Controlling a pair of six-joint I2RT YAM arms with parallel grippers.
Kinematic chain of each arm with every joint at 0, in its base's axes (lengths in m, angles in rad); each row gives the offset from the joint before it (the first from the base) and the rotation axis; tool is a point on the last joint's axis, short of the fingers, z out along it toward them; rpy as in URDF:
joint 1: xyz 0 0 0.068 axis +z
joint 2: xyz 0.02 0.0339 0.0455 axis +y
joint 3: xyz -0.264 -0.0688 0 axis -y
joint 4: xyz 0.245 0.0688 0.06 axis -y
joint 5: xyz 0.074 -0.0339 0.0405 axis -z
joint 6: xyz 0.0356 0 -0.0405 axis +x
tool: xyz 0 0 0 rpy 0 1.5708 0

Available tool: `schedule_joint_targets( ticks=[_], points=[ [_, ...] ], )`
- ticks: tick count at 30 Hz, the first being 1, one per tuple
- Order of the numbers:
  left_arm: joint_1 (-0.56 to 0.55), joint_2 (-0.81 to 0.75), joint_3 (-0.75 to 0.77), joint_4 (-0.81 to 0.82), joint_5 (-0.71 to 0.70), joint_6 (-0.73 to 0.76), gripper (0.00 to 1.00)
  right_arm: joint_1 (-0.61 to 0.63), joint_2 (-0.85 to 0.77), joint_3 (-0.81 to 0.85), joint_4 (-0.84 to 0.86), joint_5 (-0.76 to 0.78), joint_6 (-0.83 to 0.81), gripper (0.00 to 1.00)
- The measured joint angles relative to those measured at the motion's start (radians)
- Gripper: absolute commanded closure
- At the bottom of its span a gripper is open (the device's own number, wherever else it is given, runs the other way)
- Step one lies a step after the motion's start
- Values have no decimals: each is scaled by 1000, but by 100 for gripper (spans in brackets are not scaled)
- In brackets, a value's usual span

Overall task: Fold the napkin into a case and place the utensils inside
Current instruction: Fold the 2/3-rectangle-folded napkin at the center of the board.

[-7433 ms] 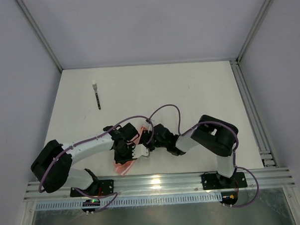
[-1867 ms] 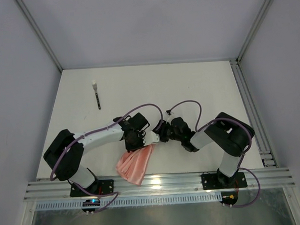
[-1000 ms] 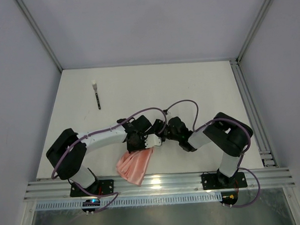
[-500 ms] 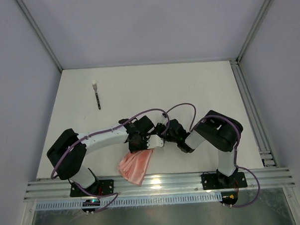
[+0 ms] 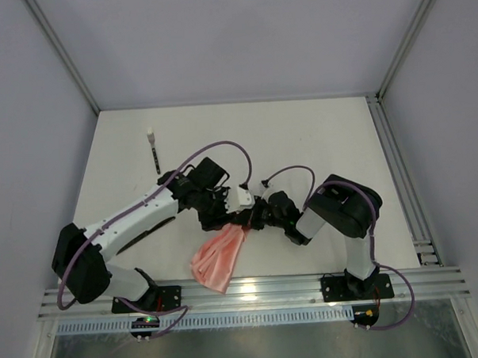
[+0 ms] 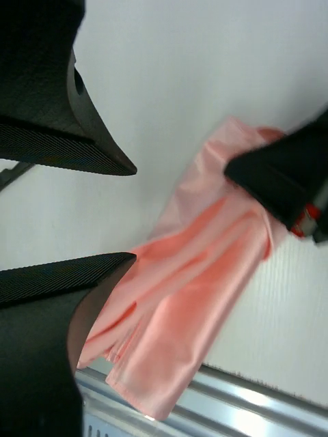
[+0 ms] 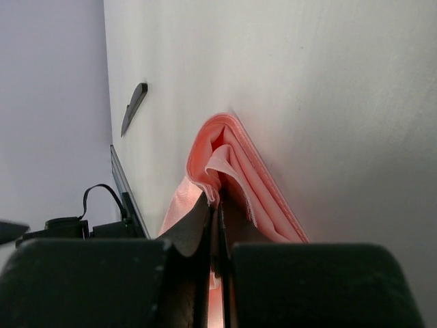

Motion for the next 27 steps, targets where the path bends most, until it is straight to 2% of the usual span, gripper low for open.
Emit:
schedule_joint_targets(
  ticks=[1,4,8,12,15,19,27],
  points=[
    [38,-14,5,0,0,-11,58,0,5,-3,14,0,0,96],
    [171,-10,5,2,-7,-29,72,0,18,-11,47,0,1,96],
    [264,55,-74,43,-60,-36,74,-1,29,-15,76,-3,1,96],
    [244,118,-187,49,-26,-8,75,-3,31,-16,80,-6,1,96],
    [175,117,-235,50,-8,8,79,-4,31,-17,80,-6,0,96],
    [76,85,-253,72,12,14,84,-4,31,-17,79,-5,0,96],
    [31,21,-253,103,27,12,89,-5,31,-22,87,1,0,96]
  ],
)
